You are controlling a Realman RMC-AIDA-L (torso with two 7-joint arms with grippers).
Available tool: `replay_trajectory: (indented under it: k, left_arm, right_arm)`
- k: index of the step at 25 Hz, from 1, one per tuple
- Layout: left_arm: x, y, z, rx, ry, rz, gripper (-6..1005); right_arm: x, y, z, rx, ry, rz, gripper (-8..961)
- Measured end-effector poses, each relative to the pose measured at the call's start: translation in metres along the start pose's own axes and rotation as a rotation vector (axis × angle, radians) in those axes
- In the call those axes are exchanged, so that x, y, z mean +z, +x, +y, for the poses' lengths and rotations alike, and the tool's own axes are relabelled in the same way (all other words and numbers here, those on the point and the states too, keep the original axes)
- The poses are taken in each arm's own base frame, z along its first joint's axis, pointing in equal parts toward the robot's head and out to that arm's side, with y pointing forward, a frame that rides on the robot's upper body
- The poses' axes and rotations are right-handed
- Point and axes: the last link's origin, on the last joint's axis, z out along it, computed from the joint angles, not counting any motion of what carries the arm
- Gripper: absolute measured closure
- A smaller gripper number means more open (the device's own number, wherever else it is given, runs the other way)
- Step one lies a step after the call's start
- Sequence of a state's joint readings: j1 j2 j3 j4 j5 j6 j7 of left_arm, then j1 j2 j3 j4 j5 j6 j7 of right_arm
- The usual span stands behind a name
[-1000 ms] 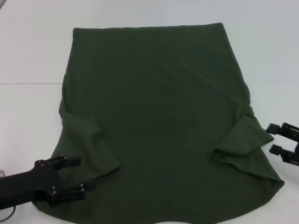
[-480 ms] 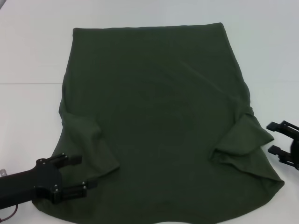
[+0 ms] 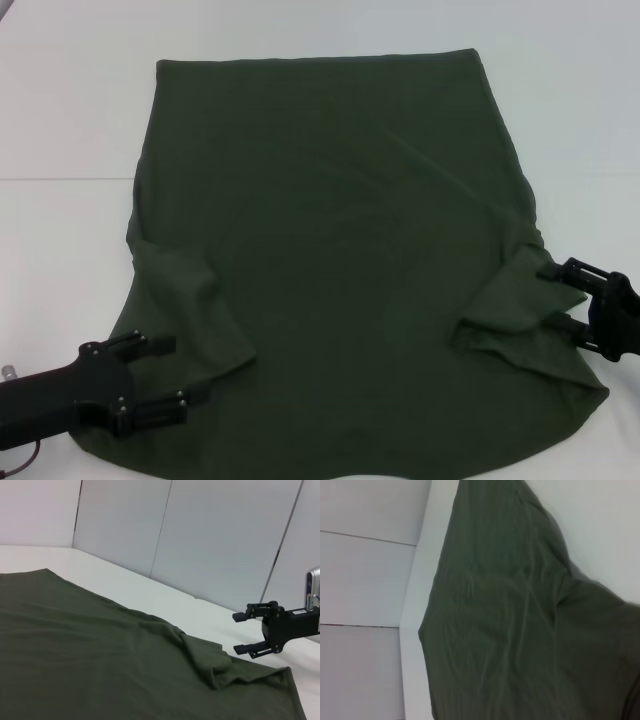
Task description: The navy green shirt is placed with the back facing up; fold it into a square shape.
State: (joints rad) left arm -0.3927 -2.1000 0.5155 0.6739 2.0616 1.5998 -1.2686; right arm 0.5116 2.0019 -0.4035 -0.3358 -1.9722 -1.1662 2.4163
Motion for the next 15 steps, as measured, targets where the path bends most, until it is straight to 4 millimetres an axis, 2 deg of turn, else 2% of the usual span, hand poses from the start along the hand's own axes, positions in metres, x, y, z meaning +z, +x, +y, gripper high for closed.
replay_trajectory:
  k: [7, 15]
  left_arm:
    - [0.0, -0.0003, 0.0002, -0.002, 0.0, 0.002, 125]
    - [0.0003, -0.0003, 0.0007, -0.003, -0.003, 0.003, 125]
  right_arm:
    - [-0.0043, 0.0038, -0.0072, 0.008, 0.013, 0.002, 124]
    - [-0.0004, 0.0048, -0.0057, -0.006, 0.017, 0.007, 123]
